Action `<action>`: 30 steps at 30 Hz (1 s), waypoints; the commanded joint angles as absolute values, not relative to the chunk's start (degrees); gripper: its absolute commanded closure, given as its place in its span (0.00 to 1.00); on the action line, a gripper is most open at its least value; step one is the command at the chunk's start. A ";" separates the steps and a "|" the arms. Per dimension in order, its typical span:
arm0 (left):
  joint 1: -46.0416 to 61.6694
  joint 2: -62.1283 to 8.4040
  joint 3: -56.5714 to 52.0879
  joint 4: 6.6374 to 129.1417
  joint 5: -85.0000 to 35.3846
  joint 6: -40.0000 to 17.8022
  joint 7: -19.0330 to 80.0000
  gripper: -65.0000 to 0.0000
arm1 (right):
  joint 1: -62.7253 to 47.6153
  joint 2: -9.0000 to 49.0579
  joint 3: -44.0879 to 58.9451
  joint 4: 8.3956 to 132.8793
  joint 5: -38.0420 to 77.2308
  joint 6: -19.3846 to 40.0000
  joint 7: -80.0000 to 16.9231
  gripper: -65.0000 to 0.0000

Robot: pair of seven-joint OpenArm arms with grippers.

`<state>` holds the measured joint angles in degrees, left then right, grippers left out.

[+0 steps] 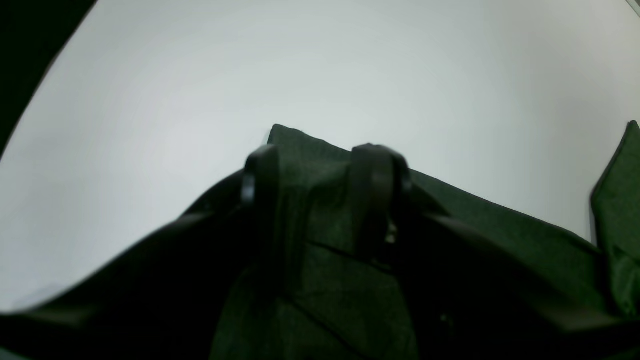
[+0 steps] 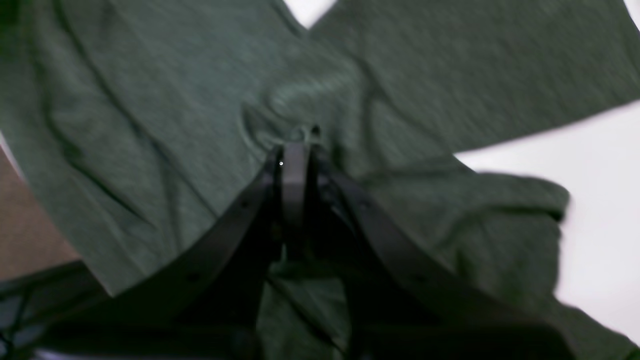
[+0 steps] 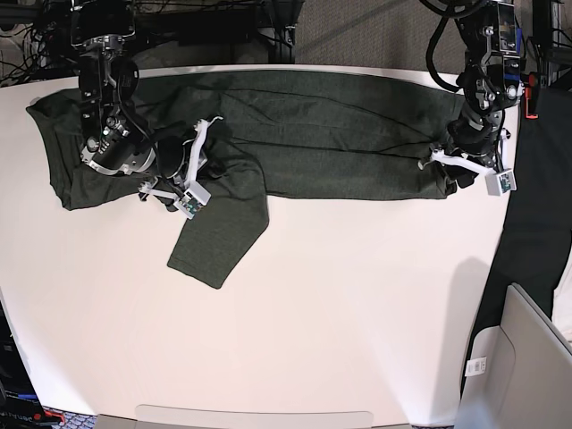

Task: Fold the T-shirt properly
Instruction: 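Regrasp the folded sleeve fabric with the right gripper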

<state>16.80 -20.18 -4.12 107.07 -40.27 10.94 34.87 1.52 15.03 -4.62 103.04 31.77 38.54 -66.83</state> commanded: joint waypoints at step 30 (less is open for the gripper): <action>16.13 -20.79 -2.77 107.91 -40.13 10.68 33.63 0.64 | 12.44 15.08 7.25 94.02 34.77 35.82 -61.85 0.42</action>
